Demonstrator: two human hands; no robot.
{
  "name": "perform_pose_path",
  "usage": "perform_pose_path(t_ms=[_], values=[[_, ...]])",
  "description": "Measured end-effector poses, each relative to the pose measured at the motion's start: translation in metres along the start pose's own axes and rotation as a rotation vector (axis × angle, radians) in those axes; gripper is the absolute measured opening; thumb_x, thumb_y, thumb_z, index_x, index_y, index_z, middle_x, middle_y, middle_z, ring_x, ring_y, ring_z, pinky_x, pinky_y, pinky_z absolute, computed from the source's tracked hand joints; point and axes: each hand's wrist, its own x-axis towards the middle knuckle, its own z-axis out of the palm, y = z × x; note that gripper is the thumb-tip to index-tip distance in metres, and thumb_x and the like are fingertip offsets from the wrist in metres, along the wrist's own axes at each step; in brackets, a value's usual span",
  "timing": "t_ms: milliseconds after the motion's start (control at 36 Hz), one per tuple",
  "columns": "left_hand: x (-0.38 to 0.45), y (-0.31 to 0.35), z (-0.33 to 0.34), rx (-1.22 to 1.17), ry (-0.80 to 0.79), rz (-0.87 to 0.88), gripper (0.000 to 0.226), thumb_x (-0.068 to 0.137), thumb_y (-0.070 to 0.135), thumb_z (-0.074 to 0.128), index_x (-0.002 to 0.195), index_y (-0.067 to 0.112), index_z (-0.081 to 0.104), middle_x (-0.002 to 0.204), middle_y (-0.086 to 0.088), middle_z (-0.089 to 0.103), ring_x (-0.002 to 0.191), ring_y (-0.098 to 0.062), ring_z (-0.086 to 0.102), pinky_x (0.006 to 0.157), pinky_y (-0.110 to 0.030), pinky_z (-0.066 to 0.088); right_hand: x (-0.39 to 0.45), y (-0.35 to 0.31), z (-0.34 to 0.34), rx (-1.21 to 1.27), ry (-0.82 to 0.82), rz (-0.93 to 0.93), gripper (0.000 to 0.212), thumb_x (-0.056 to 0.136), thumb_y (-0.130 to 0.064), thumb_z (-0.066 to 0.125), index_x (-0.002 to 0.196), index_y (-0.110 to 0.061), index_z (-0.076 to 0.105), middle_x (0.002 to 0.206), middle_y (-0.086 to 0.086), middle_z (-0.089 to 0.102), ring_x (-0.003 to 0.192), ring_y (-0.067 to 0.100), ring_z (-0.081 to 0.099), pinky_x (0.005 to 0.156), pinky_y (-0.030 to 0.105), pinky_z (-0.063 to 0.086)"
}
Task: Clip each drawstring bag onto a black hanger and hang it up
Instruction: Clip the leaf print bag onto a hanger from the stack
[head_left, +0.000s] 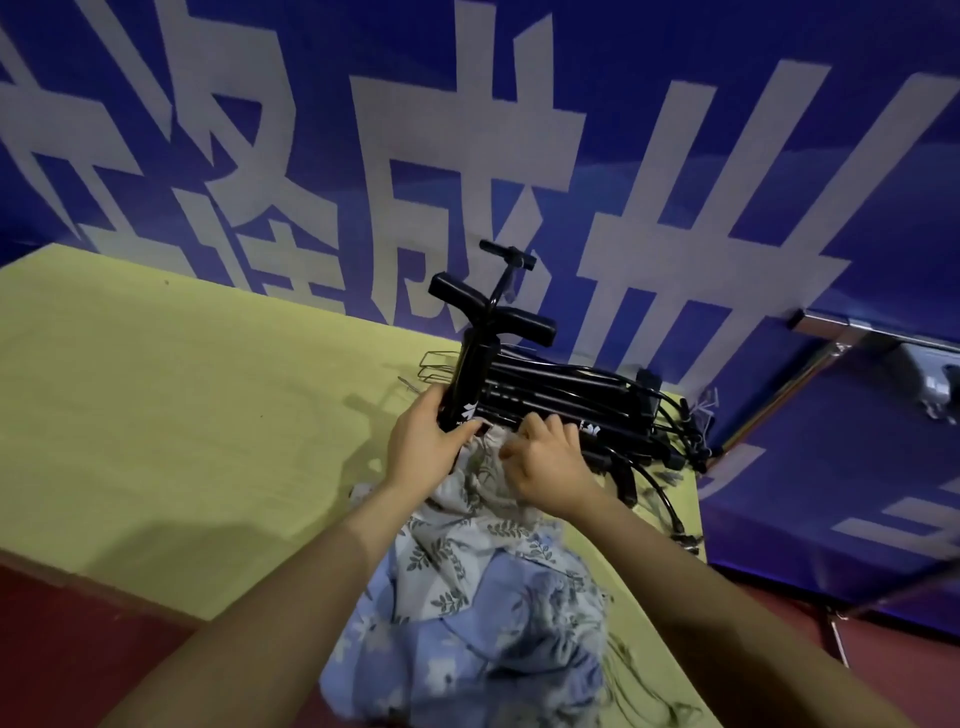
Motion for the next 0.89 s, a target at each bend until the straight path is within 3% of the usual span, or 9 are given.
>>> perform_pose_path(t_ms=[111, 222, 361, 444, 528, 611, 722, 778, 889], values=[[0.004, -0.004, 0.003, 0.042, 0.007, -0.002, 0.037, 0.080, 0.035, 0.071, 0.110, 0.019, 0.058, 0.099, 0.002, 0.068, 0.091, -0.020, 0.064, 0.076, -0.041, 0.053, 0.003, -0.011, 0.019, -0.029, 0.018, 0.056, 0.042, 0.094, -0.049, 0.040, 0.109, -0.017, 0.064, 0.110, 0.006, 0.045, 0.105, 0.026, 0.035, 0.083, 0.038, 0.019], [0.006, -0.008, 0.010, 0.129, 0.013, 0.011, 0.036, 0.080, 0.040, 0.069, 0.106, 0.018, 0.056, 0.098, 0.000, 0.067, 0.089, -0.024, 0.064, 0.073, -0.041, 0.053, 0.005, -0.018, 0.037, -0.049, -0.058, 0.076, 0.044, 0.092, -0.047, 0.045, 0.124, -0.018, 0.052, 0.121, 0.010, 0.044, 0.117, 0.031, 0.035, 0.095, 0.042, 0.022], [0.009, -0.009, 0.016, 0.190, 0.018, 0.037, 0.038, 0.081, 0.040, 0.068, 0.104, 0.013, 0.054, 0.099, -0.004, 0.066, 0.089, -0.027, 0.062, 0.072, -0.040, 0.051, 0.008, -0.021, 0.048, -0.065, -0.133, 0.130, 0.039, 0.094, -0.036, 0.043, 0.127, -0.016, 0.050, 0.126, 0.011, 0.041, 0.120, 0.031, 0.033, 0.101, 0.045, 0.022], [0.011, -0.009, 0.016, 0.189, 0.007, 0.029, 0.039, 0.081, 0.037, 0.069, 0.108, 0.012, 0.054, 0.103, -0.004, 0.065, 0.093, -0.027, 0.062, 0.073, -0.038, 0.051, 0.006, -0.016, 0.054, -0.004, -0.117, 0.109, 0.032, 0.095, -0.030, 0.044, 0.123, -0.018, 0.052, 0.119, 0.006, 0.046, 0.114, 0.029, 0.037, 0.095, 0.041, 0.020], [0.012, -0.008, 0.014, 0.159, -0.013, 0.010, 0.038, 0.081, 0.031, 0.068, 0.109, 0.011, 0.053, 0.105, -0.004, 0.063, 0.096, -0.026, 0.060, 0.075, -0.037, 0.050, 0.003, -0.012, 0.051, 0.203, 0.008, 0.113, 0.009, 0.089, -0.020, 0.051, 0.098, -0.019, 0.050, 0.094, -0.003, 0.051, 0.098, 0.022, 0.046, 0.076, 0.035, 0.015], [0.011, -0.003, 0.012, 0.107, -0.029, -0.018, 0.034, 0.081, 0.023, 0.067, 0.107, 0.011, 0.049, 0.100, -0.006, 0.062, 0.092, -0.027, 0.061, 0.074, -0.039, 0.051, 0.000, -0.008, 0.036, 0.418, 0.032, 0.100, 0.019, 0.085, -0.009, 0.055, 0.085, -0.019, 0.038, 0.066, -0.012, 0.042, 0.068, 0.016, 0.042, 0.078, 0.031, 0.020], [0.010, 0.003, 0.010, 0.098, -0.020, -0.002, 0.061, 0.081, 0.013, 0.066, 0.130, 0.015, 0.029, 0.100, -0.009, 0.066, 0.085, -0.032, 0.065, 0.069, -0.043, 0.054, -0.003, -0.007, 0.016, 0.626, 0.058, 0.070, 0.022, 0.085, -0.009, 0.060, 0.082, -0.027, 0.048, 0.072, -0.015, 0.053, 0.069, 0.014, 0.053, 0.081, 0.035, 0.037], [0.010, 0.005, 0.007, 0.091, -0.018, 0.017, 0.073, 0.081, 0.011, 0.066, 0.137, 0.021, 0.020, 0.098, -0.009, 0.067, 0.081, -0.032, 0.065, 0.070, -0.045, 0.054, -0.005, -0.009, 0.006, 0.765, 0.016, 0.095, 0.023, 0.086, -0.011, 0.064, 0.079, -0.030, 0.053, 0.076, -0.014, 0.059, 0.070, 0.013, 0.061, 0.074, 0.030, 0.046], [0.006, 0.010, 0.004, 0.058, -0.015, 0.053, 0.073, 0.081, 0.013, 0.065, 0.137, 0.022, 0.018, 0.092, -0.005, 0.065, 0.079, -0.033, 0.064, 0.080, -0.047, 0.051, -0.010, -0.011, -0.003, 0.773, -0.009, 0.091, 0.023, 0.087, -0.005, 0.060, 0.079, -0.026, 0.055, 0.074, -0.011, 0.059, 0.061, 0.004, 0.057, 0.059, 0.017, 0.044]])
